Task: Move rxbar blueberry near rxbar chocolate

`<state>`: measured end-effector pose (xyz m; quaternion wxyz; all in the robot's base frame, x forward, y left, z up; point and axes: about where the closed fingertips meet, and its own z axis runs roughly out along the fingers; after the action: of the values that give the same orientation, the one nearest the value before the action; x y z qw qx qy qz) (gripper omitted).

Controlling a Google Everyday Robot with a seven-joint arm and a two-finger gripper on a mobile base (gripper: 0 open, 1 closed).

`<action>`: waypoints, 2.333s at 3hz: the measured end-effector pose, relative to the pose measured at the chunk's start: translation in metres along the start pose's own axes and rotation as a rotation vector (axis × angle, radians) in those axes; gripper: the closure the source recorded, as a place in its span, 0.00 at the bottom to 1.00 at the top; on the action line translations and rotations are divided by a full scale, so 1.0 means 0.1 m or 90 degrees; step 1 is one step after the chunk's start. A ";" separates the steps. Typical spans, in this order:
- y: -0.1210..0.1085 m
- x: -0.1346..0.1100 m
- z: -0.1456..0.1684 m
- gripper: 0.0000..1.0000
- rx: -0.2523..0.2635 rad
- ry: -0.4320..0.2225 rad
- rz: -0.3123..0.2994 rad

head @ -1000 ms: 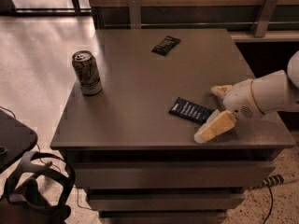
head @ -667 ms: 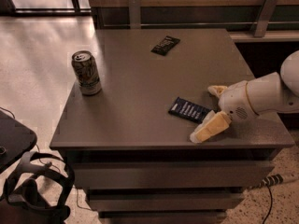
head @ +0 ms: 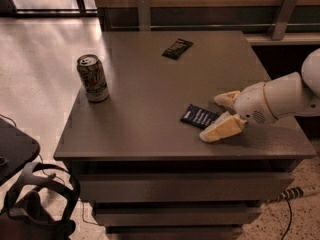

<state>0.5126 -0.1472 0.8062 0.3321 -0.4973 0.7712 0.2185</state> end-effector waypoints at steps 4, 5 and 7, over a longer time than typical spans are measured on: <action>-0.55 -0.32 -0.38 1.00 0.024 0.031 0.017; -1.04 -0.51 -0.61 1.00 0.059 0.011 0.037; -1.98 -0.88 -0.74 1.00 0.150 -0.006 0.065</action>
Offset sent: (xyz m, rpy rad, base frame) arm 0.0000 0.0000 0.0026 0.0000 0.0000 0.0000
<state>0.6960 -0.2229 0.9194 0.3804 -0.4136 0.8143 0.1454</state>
